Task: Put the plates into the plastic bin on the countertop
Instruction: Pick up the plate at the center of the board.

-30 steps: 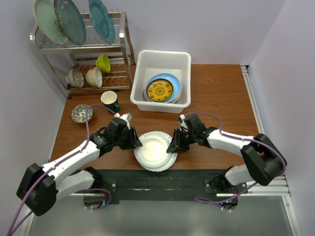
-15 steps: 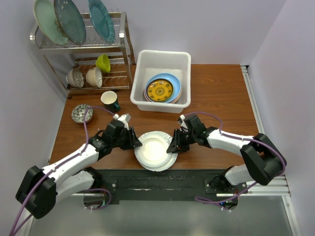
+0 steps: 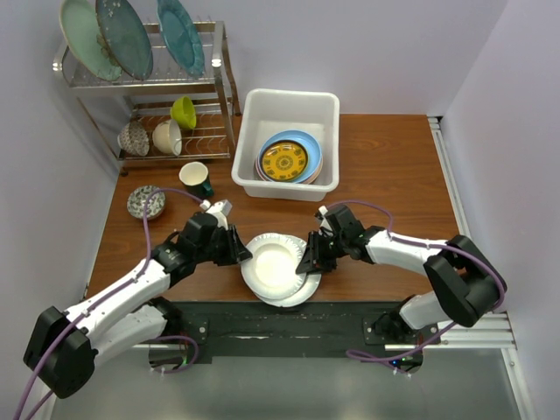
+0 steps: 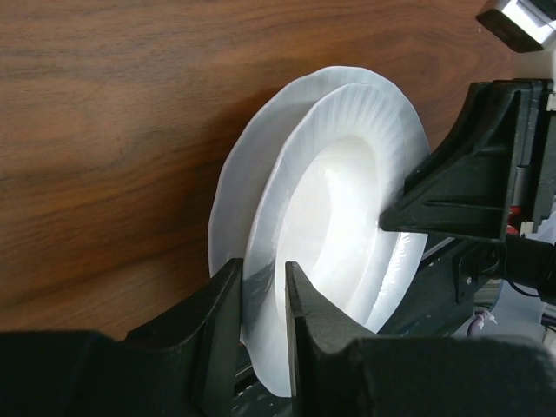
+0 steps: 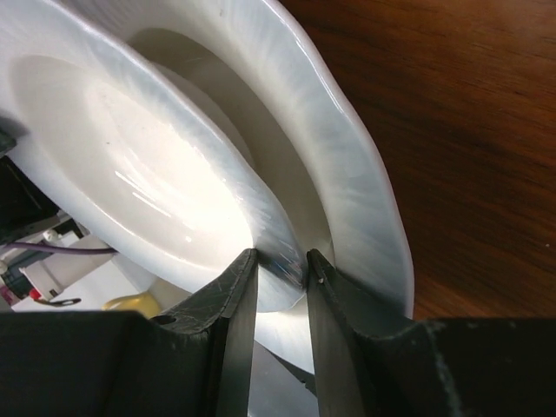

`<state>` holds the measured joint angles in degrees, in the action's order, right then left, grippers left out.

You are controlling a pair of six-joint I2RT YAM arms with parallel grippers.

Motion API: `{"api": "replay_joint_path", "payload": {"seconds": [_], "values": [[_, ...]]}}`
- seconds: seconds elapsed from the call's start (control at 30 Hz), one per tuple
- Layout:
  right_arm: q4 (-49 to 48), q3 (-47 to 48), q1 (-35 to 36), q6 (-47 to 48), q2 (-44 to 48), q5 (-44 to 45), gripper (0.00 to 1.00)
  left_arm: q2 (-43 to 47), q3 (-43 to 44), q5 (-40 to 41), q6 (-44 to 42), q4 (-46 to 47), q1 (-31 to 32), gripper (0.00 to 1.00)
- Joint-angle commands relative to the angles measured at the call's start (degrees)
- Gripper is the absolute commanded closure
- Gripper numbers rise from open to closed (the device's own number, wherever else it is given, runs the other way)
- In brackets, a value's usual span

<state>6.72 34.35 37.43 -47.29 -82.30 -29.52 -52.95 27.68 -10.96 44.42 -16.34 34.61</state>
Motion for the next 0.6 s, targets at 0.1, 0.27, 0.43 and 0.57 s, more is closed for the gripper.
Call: {"api": "replay_joint_path", "payload": {"seconds": [0.1, 0.27, 0.43, 0.57], "values": [[-2.3, -0.2, 1.1, 1.0, -0.6, 0.4, 0.70, 0.7, 4.8, -6.7, -0.9, 2.0, 1.5, 0.99], [-2.8, -0.4, 1.1, 0.9, -0.6, 0.3, 0.70, 0.0, 3.1, -10.0, -0.1, 6.4, 1.4, 0.83], [-2.8, -0.4, 1.1, 1.1, -0.6, 0.4, 0.70, -0.3, 2.6, -12.1, -0.3, 7.6, 1.5, 0.34], [-2.9, -0.3, 1.0, 1.0, -0.7, 0.3, 0.70, 0.0, 3.6, -10.8, -1.5, 5.1, 1.5, 0.41]]}}
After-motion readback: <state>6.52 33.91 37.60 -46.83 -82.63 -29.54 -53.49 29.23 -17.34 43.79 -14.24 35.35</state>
